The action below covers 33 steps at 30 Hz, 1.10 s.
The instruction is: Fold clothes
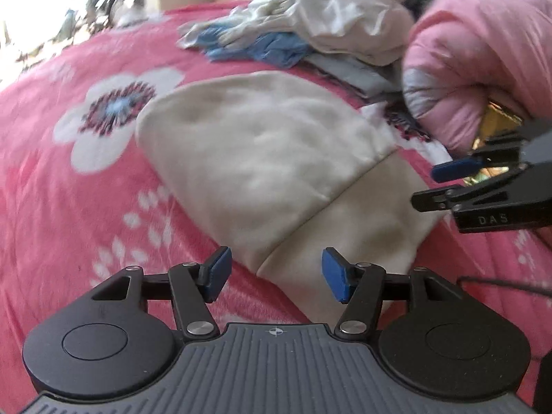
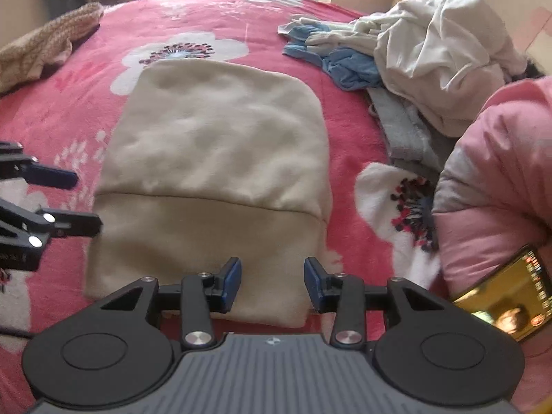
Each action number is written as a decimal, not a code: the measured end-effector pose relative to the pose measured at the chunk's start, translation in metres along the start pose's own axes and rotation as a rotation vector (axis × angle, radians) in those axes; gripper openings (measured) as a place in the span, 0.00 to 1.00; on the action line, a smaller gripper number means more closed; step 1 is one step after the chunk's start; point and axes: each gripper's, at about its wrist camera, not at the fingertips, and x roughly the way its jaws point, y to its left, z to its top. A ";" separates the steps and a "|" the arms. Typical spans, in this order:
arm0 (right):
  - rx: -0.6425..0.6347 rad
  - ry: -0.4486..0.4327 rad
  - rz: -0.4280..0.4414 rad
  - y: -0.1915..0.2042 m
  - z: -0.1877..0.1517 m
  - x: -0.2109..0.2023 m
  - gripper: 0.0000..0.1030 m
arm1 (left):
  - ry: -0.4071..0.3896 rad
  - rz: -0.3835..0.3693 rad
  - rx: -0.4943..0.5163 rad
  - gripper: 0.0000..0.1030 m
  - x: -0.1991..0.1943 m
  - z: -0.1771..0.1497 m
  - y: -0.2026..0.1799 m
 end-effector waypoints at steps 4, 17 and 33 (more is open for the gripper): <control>-0.001 0.020 -0.005 0.000 -0.005 0.002 0.45 | 0.003 0.018 -0.008 0.60 0.000 0.000 -0.001; -0.046 0.094 0.019 0.015 -0.022 0.005 0.58 | 0.028 0.025 -0.066 0.60 0.000 0.002 -0.001; -0.084 0.119 0.029 0.028 -0.030 0.003 0.72 | 0.045 -0.013 -0.101 0.70 -0.011 -0.005 -0.012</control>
